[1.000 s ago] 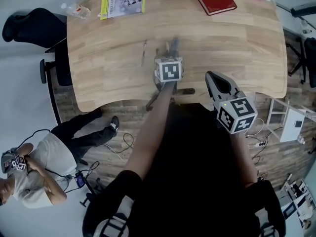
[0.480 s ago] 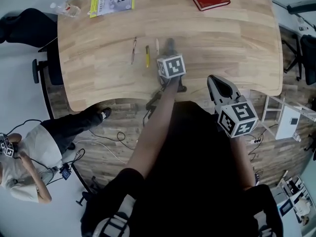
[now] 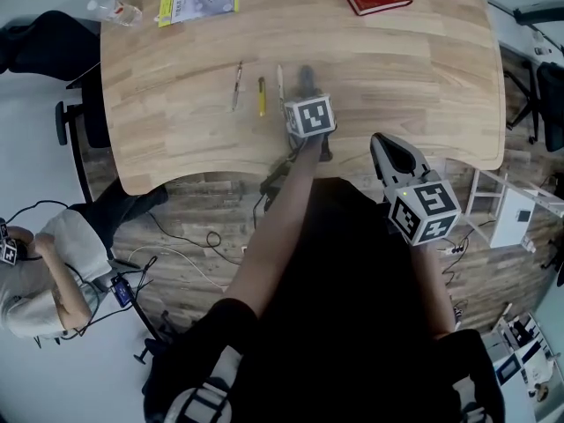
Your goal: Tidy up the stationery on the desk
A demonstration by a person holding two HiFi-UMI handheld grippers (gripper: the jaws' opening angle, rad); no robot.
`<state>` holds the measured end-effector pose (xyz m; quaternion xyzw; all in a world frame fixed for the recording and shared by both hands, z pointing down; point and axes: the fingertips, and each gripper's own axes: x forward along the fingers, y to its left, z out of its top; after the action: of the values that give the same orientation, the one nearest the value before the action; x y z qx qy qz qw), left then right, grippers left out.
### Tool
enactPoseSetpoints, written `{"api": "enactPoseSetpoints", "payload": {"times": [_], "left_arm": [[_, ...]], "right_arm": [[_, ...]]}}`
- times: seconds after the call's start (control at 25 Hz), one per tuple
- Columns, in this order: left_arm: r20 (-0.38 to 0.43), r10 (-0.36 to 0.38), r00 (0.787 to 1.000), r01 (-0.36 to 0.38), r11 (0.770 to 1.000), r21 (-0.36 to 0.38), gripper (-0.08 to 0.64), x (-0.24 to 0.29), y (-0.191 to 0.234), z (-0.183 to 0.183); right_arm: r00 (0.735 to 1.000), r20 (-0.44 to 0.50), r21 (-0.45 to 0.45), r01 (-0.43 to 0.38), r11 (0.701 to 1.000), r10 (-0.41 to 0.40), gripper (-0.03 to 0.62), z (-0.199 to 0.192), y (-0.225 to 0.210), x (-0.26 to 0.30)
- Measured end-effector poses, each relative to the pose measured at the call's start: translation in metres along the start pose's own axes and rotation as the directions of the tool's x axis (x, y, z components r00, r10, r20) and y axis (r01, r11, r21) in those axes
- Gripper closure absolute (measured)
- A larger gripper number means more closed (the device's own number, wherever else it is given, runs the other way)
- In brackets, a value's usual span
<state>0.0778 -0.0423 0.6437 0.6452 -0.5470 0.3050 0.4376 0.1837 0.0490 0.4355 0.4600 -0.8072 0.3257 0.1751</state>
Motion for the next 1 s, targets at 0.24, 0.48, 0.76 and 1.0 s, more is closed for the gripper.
{"api": "enactPoseSetpoints", "payload": {"times": [0.24, 0.48, 0.76, 1.0], "left_arm": [[0.034, -0.017, 0.999, 0.015, 0.998, 0.065, 0.410, -0.019, 0.002, 0.010], [0.112, 0.016, 0.994, -0.035, 0.985, 0.167, 0.411, -0.057, 0.025, 0.038], [0.155, 0.058, 0.986, -0.088, 0.978, 0.190, 0.411, -0.087, 0.078, 0.063], [0.127, 0.099, 0.987, -0.125, 0.970, 0.210, 0.411, -0.089, 0.137, 0.070]], "right_arm": [[1.000, 0.018, -0.001, -0.023, 1.000, 0.023, 0.578, 0.006, 0.012, 0.007], [0.996, 0.043, -0.015, -0.072, 0.997, 0.073, 0.578, 0.018, 0.040, 0.019], [0.991, 0.070, -0.037, -0.112, 0.993, 0.115, 0.579, 0.035, 0.079, 0.039], [0.992, 0.066, -0.036, -0.107, 0.994, 0.110, 0.578, 0.042, 0.109, 0.060]]}}
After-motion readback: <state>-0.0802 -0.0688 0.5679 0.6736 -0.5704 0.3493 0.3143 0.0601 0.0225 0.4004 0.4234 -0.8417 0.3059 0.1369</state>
